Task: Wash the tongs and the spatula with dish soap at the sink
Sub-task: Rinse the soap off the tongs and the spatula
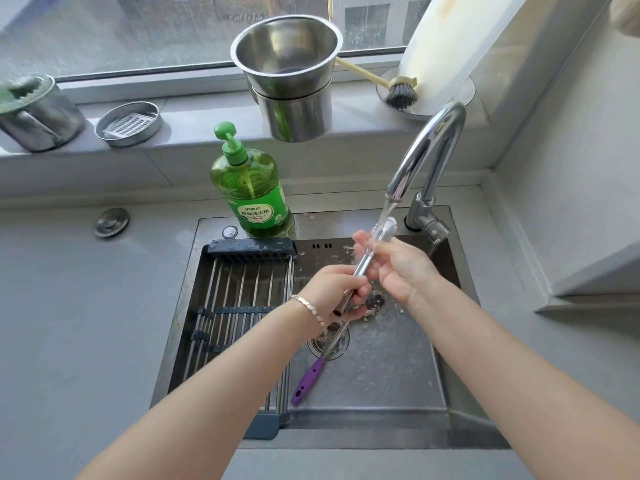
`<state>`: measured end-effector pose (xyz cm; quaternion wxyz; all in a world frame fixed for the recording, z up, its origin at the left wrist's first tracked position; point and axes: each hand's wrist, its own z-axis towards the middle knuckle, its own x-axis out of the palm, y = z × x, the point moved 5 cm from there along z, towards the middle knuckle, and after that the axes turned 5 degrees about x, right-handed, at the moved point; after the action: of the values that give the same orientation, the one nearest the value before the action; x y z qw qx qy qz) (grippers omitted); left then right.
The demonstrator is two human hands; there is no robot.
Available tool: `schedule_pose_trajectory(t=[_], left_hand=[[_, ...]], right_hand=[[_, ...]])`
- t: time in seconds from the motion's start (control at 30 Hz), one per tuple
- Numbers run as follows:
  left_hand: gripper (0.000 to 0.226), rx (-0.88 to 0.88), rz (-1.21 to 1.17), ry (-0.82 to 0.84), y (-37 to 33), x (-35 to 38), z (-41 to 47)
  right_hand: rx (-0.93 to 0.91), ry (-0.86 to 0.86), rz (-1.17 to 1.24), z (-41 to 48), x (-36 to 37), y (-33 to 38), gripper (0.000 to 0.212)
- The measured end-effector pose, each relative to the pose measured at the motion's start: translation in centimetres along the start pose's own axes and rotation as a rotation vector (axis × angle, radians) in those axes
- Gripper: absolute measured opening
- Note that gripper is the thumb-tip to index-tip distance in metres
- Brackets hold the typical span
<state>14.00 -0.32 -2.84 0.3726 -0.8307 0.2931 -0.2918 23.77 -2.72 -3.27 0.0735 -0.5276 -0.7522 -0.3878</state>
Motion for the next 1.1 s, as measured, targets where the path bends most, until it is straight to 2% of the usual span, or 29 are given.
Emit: schedule_pose_trajectory(t=[0.07,0.13,0.23,0.33,0.4,0.5,0.53,0.6,0.67,0.73,0.77,0.8,0.87,0.93,1.03,1.1], left_hand=[[0.014,0.022,0.036,0.041,-0.3,0.2,0.0],[0.017,0.062,0.191,-0.022,-0.8,0.4,-0.1],[0.040,0.098,0.448,-0.198,-1.7,0.2,0.4],[0.053,0.095,0.520,-0.268,-2.0,-0.1,0.9],[0.048,0.138,0.563,-0.250,-2.1,0.1,1.0],[0.023,0.275,0.653,-0.188,-2.1,0.8,0.6],[0.023,0.329,0.691,-0.188,-2.0,0.9,0.4],[0.036,0.429,0.762,-0.275,-2.0,0.3,-0.2],[0.063,0.394,0.696,-0.410,-1.7,-0.7,-0.9],[0.084,0.128,0.537,-0.468,-0.4,-1.8,-1.2],[0.085,-0.008,0.391,-0.448,0.4,-2.2,-1.2],[0.075,-0.101,0.174,-0.386,1.2,-2.2,-1.2],[0.038,-0.161,-0.184,-0.240,1.8,-1.9,-1.3],[0.020,-0.129,-0.196,-0.219,2.0,-2.5,-1.5],[0.034,0.034,-0.059,-0.313,1.5,-3.8,-1.8],[0.039,0.148,0.134,-0.376,0.8,-4.2,-2.0]], right_hand=[[-0.008,-0.039,0.021,0.0,-0.2,0.6,0.009],[-0.012,-0.095,0.072,0.1,-0.5,1.0,0.018],[-0.031,-0.132,0.136,0.2,-0.3,1.2,0.024],[-0.057,-0.146,0.133,0.2,0.0,1.6,0.024],[-0.045,-0.117,0.187,0.3,0.0,1.8,0.023],[-0.013,-0.125,0.295,0.8,-0.8,2.0,0.023],[-0.008,-0.139,0.312,0.9,-1.1,2.1,0.024],[-0.004,-0.139,0.316,1.0,-1.4,2.0,0.029],[-0.017,-0.120,0.271,1.2,-1.4,1.7,0.035],[-0.038,-0.101,0.187,1.4,-1.1,1.1,0.035],[-0.044,-0.077,0.155,1.4,-0.8,0.8,0.035],[-0.049,-0.047,0.138,1.4,-0.4,0.6,0.034],[-0.067,0.001,0.105,1.2,0.4,0.3,0.034],[-0.103,0.018,0.023,1.2,1.1,0.1,0.031],[-0.113,0.014,-0.078,1.6,1.5,-0.7,0.027],[-0.111,-0.043,-0.132,1.8,1.3,-1.0,0.031]])
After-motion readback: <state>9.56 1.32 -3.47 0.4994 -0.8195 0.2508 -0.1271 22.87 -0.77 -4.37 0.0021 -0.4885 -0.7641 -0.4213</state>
